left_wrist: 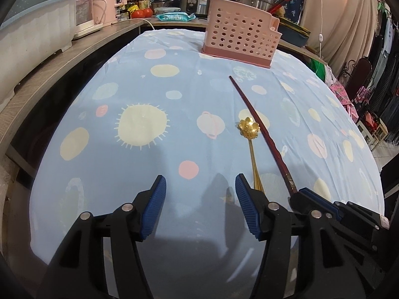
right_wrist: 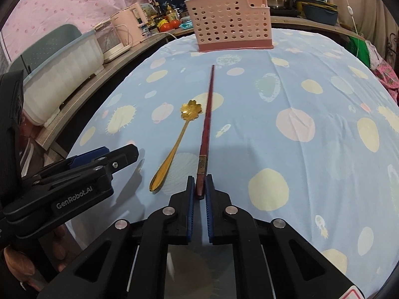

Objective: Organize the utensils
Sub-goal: 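Grasp the dark red chopstick with the right tool while the left tool grasps the gold spoon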

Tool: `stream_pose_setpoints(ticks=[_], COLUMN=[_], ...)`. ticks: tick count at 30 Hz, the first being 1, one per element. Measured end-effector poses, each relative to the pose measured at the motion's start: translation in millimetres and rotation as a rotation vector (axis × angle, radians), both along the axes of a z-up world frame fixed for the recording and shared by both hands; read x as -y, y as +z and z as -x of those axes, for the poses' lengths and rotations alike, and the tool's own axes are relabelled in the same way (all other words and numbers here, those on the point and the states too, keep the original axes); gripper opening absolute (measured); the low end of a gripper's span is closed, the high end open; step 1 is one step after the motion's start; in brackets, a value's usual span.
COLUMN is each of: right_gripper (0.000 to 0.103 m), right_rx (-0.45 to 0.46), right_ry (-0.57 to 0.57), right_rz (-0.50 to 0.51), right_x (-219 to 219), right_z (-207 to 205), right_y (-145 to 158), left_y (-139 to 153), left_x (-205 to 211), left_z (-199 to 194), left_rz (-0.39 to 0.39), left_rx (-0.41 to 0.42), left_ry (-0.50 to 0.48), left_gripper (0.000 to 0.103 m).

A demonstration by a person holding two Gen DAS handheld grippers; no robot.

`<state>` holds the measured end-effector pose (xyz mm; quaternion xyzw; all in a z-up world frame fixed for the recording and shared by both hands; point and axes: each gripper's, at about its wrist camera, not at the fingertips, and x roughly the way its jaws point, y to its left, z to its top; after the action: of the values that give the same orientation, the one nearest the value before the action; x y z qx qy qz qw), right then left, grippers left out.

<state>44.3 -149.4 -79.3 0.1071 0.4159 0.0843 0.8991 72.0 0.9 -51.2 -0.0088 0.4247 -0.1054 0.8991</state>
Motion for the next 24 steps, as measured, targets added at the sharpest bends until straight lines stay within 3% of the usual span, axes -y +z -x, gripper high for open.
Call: stream_pose_setpoints(ticks=[10, 19, 24], right_gripper=[0.007, 0.007, 0.007], right_rx=[0.014, 0.013, 0.013], right_ry=[-0.073, -0.095, -0.094], right_rz=[-0.014, -0.025, -0.025], right_x=[18.8, 28.0, 28.2], right_z=[4.4, 5.9, 6.0], right_y=[1.4, 0.9, 0.6], left_y=[4.2, -5.0, -8.8], left_x=[15.9, 30.5, 31.9], left_z=[10.4, 13.3, 12.6], left_rz=[0.02, 0.014, 0.007], left_rx=[0.004, -0.017, -0.027], left_ry=[-0.054, -0.095, -0.095], left_gripper=[0.066, 0.065, 0.058])
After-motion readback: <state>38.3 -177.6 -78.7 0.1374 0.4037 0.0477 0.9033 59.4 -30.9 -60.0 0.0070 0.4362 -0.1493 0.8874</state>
